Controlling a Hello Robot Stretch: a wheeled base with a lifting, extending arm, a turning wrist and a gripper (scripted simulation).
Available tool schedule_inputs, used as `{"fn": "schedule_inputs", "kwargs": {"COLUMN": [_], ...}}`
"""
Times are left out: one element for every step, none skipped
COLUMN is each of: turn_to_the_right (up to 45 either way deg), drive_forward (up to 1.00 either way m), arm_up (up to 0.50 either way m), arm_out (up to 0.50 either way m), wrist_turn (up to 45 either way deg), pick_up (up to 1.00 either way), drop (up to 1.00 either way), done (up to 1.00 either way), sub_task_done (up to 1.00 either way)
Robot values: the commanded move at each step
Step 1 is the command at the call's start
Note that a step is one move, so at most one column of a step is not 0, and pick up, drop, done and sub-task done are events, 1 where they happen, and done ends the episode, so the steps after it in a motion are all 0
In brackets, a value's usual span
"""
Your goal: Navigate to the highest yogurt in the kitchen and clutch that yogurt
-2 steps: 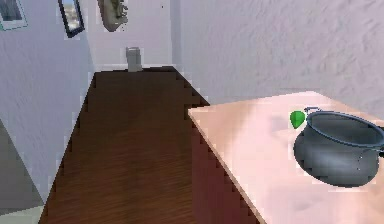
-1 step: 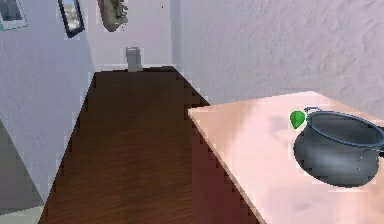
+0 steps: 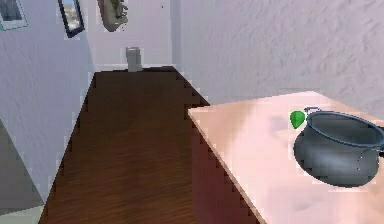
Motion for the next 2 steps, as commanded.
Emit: {"fn": "schedule_inputs", "kwargs": {"turn_to_the_right": [0.0, 0.0], "drive_forward": [0.0, 0.0], "arm_up": [0.0, 0.0], "arm_out": [0.0, 0.0], "wrist_turn": [45.0, 45.0], "pick_up": [0.0, 0.0], "drop": [0.0, 0.0], "done": [0.0, 0.0], "sub_task_done": [0.0, 0.0]}}
